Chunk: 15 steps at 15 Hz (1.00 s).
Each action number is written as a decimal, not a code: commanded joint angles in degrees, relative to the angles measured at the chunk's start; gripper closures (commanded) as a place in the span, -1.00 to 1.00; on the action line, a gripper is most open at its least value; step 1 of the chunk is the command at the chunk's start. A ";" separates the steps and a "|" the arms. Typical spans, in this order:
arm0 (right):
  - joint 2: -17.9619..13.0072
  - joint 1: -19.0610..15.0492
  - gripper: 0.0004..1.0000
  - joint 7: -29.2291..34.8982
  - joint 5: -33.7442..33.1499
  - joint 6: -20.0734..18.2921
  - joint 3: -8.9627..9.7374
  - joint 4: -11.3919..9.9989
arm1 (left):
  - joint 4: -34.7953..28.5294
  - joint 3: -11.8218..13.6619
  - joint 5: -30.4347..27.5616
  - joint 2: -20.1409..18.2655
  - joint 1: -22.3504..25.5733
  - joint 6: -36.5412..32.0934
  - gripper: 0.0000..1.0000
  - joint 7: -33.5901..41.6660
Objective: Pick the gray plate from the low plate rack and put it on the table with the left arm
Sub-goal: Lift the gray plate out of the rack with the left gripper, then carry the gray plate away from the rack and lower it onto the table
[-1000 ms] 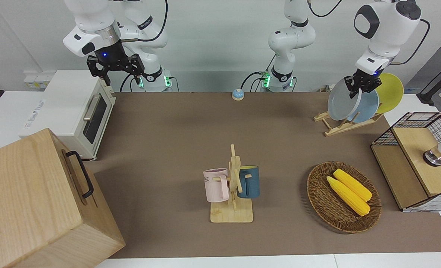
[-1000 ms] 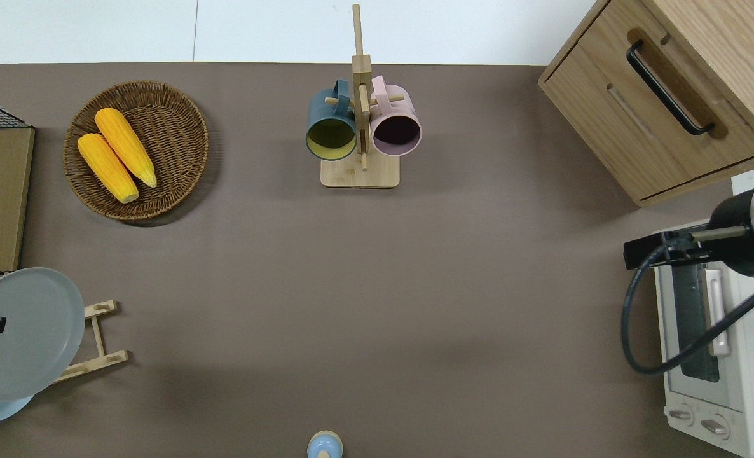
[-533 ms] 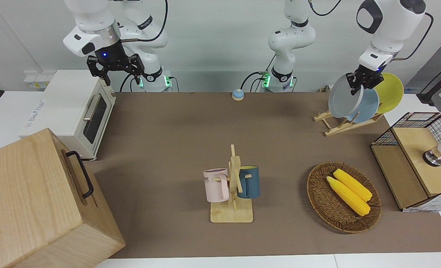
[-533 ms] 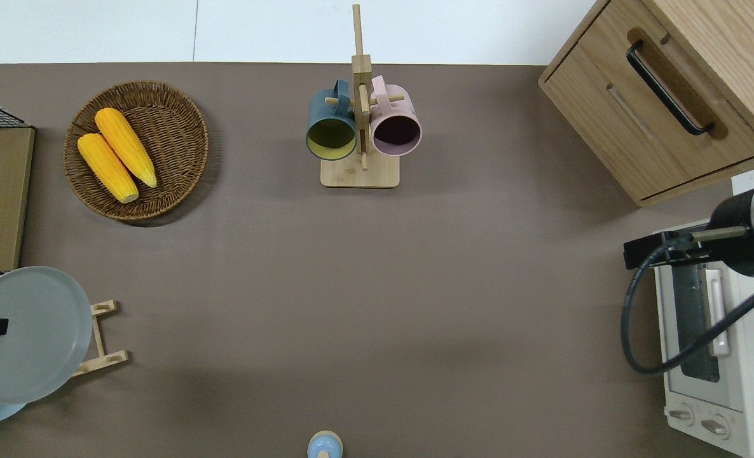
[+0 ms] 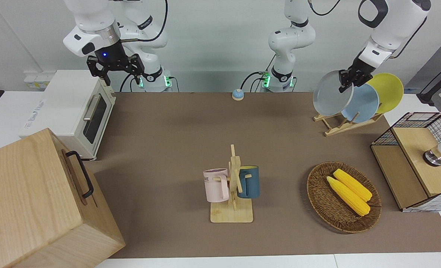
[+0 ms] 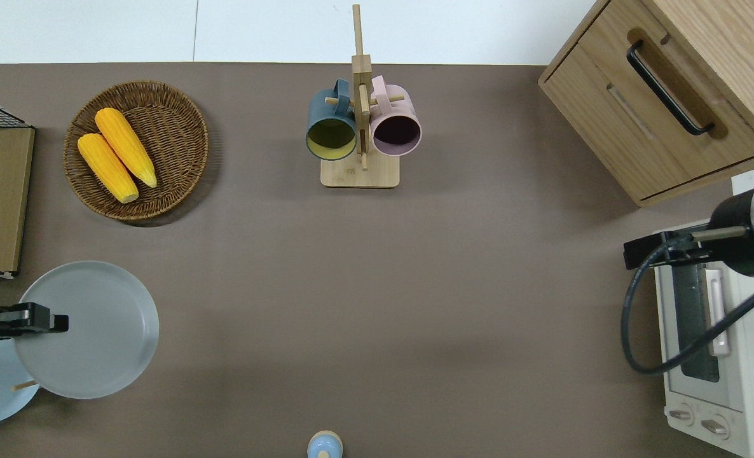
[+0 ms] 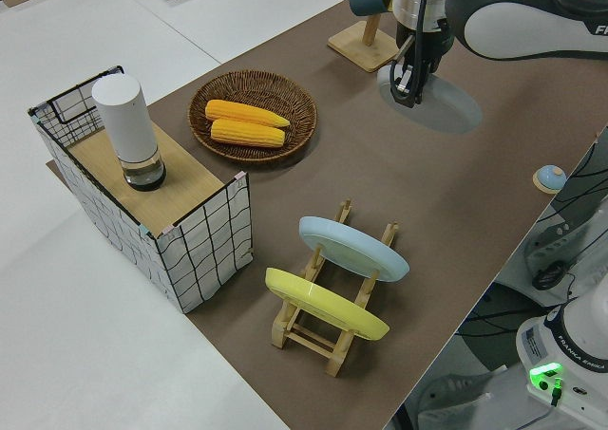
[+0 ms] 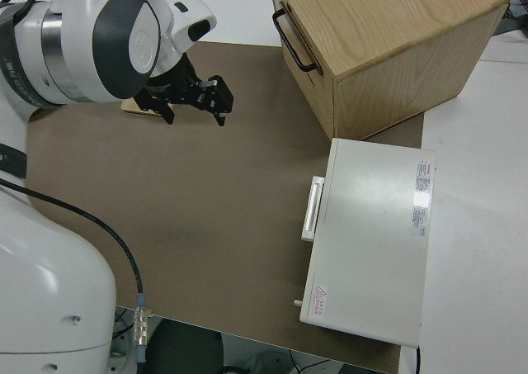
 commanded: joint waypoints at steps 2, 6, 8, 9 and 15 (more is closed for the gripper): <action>-0.14 -0.41 -0.98 -0.08 0.43 -0.83 0.38 0.35 | 0.88 1.99 -8.87 3.90 0.81 -3.12 1.00 -0.30; -0.14 -0.41 -0.97 0.01 0.43 -0.83 0.29 0.35 | -0.79 3.57 -13.44 6.10 1.07 -3.39 1.00 1.19; -0.14 -0.41 -0.97 0.01 0.43 -0.83 0.38 0.35 | -2.37 3.66 -16.51 6.98 1.34 -3.22 1.00 2.43; -0.14 -0.41 -0.97 0.01 0.43 -0.83 0.38 0.35 | -2.90 3.75 -17.40 7.50 1.42 -3.13 1.00 3.30; -0.14 -0.41 -0.98 0.01 0.43 -0.83 0.29 0.35 | -9.22 3.75 -23.46 8.83 4.06 -0.32 1.00 12.53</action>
